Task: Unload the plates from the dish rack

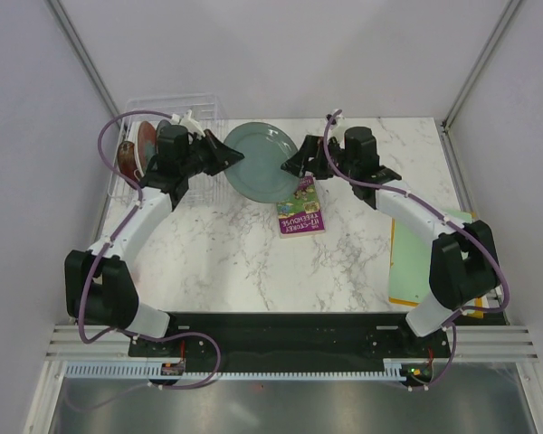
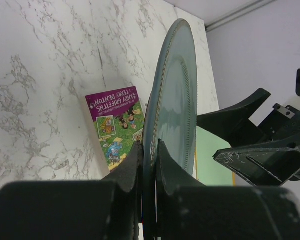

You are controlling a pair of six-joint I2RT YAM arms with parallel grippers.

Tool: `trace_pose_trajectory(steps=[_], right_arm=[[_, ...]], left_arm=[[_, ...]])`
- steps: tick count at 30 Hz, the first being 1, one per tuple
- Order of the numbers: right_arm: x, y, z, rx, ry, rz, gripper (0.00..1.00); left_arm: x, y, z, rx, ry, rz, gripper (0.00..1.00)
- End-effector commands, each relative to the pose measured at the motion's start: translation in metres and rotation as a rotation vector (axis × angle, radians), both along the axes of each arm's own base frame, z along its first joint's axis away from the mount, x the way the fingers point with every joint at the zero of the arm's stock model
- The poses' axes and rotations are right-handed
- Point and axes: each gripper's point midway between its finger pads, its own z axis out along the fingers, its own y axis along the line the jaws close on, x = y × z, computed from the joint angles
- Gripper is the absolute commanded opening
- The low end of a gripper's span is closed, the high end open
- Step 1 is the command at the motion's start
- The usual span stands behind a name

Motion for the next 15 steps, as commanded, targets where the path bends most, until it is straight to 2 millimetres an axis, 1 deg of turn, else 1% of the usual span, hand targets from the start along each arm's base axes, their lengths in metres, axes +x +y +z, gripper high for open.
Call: trace_pose_trajectory(steps=[1, 2, 3, 5, 8, 9, 10, 11, 12, 13, 14, 15], right_arm=[[0.007, 0.005, 0.016, 0.038, -0.057, -0.003, 0.98], [0.007, 0.002, 0.016, 0.032, -0.058, -0.014, 0.98], [0.008, 0.002, 0.017, 0.03, -0.068, -0.019, 0.98], [0.008, 0.002, 0.015, 0.032, -0.069, -0.013, 0.98], [0.008, 0.005, 0.014, 0.034, -0.056, -0.004, 0.98], [0.009, 0.006, 0.017, 0.045, -0.064, -0.004, 0.98], [0.008, 0.007, 0.019, 0.056, -0.07, 0.005, 0.94], [0.007, 0.01, 0.022, 0.066, -0.08, 0.021, 0.79], [0.008, 0.011, 0.025, 0.07, -0.089, 0.028, 0.67], [0.008, 0.013, 0.029, 0.076, -0.098, 0.037, 0.26], [0.011, 0.013, 0.03, 0.076, -0.103, 0.036, 0.0], [0.012, 0.014, 0.03, 0.076, -0.107, 0.038, 0.0]], left_arm=[[-0.014, -0.015, 0.109, -0.206, -0.292, -0.078, 0.02], [-0.016, -0.014, 0.112, -0.207, -0.301, -0.072, 0.02], [-0.018, -0.014, 0.11, -0.206, -0.302, -0.073, 0.02], [-0.021, -0.015, 0.113, -0.212, -0.323, -0.092, 0.02], [-0.025, -0.017, 0.111, -0.235, -0.324, -0.106, 0.02], [-0.026, -0.018, 0.109, -0.237, -0.323, -0.112, 0.02], [-0.028, -0.02, 0.107, -0.239, -0.32, -0.126, 0.02], [-0.028, -0.02, 0.108, -0.241, -0.323, -0.13, 0.02], [-0.028, -0.02, 0.104, -0.243, -0.317, -0.131, 0.02], [-0.028, -0.021, 0.103, -0.245, -0.313, -0.132, 0.02], [-0.029, -0.021, 0.103, -0.247, -0.313, -0.135, 0.02], [-0.029, -0.022, 0.099, -0.247, -0.308, -0.141, 0.02]])
